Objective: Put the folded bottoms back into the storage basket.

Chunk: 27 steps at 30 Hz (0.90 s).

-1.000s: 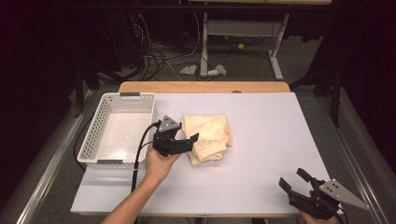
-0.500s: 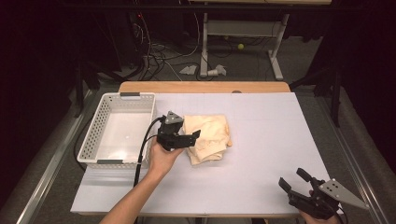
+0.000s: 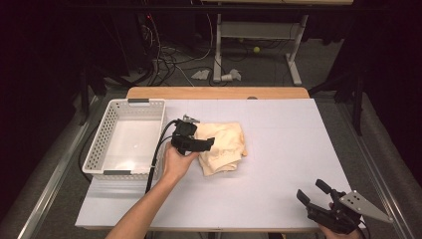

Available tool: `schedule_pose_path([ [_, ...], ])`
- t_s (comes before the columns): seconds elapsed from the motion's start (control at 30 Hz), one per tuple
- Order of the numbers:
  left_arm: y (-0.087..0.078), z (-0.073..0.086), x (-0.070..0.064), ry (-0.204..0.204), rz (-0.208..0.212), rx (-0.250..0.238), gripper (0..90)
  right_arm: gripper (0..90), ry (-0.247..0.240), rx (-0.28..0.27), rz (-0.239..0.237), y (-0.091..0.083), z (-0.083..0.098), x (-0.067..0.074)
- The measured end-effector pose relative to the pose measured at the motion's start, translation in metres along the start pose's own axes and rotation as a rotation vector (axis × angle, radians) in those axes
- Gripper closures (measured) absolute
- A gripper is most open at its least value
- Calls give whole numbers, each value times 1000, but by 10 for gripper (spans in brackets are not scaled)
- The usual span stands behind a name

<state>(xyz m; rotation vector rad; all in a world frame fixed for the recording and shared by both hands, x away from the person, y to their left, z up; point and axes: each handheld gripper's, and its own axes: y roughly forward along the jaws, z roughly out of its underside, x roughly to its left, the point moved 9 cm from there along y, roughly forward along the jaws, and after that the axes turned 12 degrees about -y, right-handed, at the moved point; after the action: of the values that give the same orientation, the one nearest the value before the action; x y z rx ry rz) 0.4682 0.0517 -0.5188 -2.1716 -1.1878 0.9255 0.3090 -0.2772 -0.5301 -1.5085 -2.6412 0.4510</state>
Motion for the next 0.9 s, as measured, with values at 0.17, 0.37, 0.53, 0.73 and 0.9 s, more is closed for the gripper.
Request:
schedule_pose_path([
  [0.17, 7, -2, 4, -32, -7, 34, 176, 219, -2, 0, 0, 0, 0, 0],
  [0.37, 18, 0, 11, -67, -35, 78, 174, 219, -4, 0, -2, 0, 0, 1],
  [0.53, 26, 3, 16, -95, -38, 110, 168, 219, -4, -1, -3, 1, 0, 1],
  [0.73, 36, 6, 19, -115, -51, 142, 167, 219, -5, 0, -6, 1, 0, 1],
  [0.9, 43, 8, 20, -136, -52, 162, 167, 219, -6, 0, -9, 1, 0, 2],
])
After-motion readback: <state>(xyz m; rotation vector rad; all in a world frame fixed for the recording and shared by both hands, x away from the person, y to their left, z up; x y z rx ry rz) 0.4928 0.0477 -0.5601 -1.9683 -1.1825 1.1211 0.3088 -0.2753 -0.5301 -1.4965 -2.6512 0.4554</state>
